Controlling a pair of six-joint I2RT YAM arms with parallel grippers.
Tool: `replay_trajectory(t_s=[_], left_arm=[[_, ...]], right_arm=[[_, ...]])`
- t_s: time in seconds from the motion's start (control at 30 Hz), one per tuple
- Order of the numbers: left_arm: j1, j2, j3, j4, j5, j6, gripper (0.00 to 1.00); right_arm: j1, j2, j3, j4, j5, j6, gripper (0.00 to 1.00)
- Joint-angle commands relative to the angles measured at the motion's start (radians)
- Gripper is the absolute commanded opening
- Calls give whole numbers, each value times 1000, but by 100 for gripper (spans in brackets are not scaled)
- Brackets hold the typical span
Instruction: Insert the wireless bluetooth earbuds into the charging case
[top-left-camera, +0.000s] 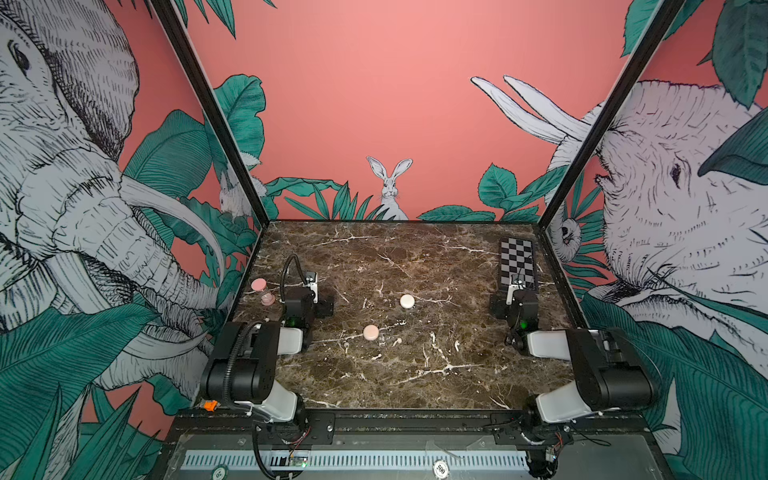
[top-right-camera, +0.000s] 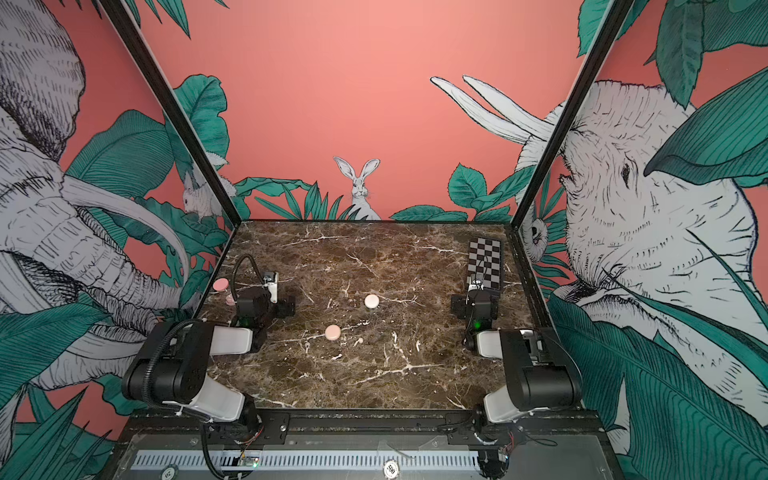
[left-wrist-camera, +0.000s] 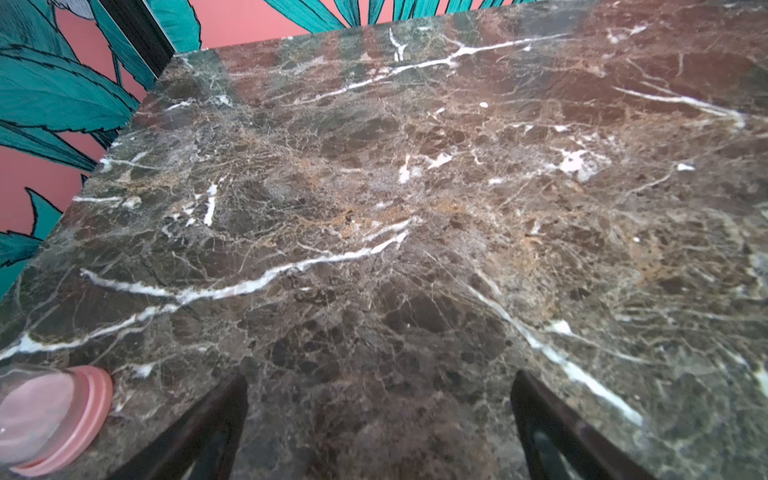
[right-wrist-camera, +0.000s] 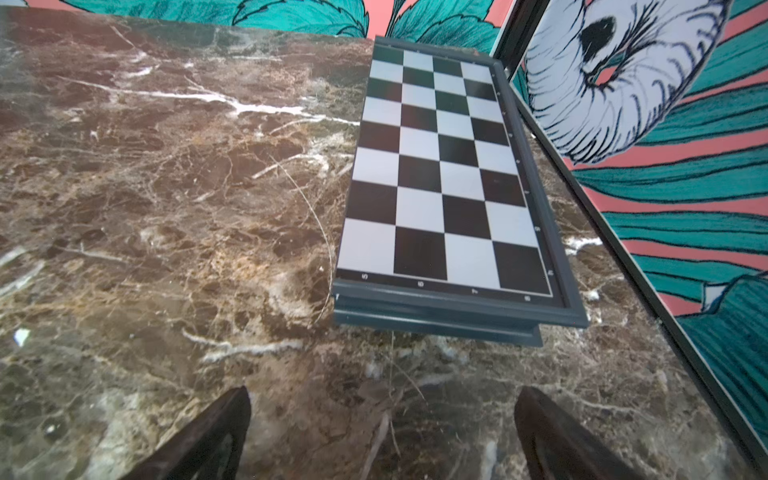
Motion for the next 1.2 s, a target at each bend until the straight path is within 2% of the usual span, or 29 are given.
replay_trajectory(t_s=[0.0, 1.13, 1.17], left_arm=[[10, 10, 36, 112, -9, 32, 99], [11, 9, 35, 127, -20, 33, 99], [6, -17, 48, 87, -36, 36, 99]], right_arm=[[-6, 23, 26, 132, 43, -41, 98], [-6, 21, 25, 137, 45, -40, 98], [1, 6, 22, 168, 114, -34, 98]])
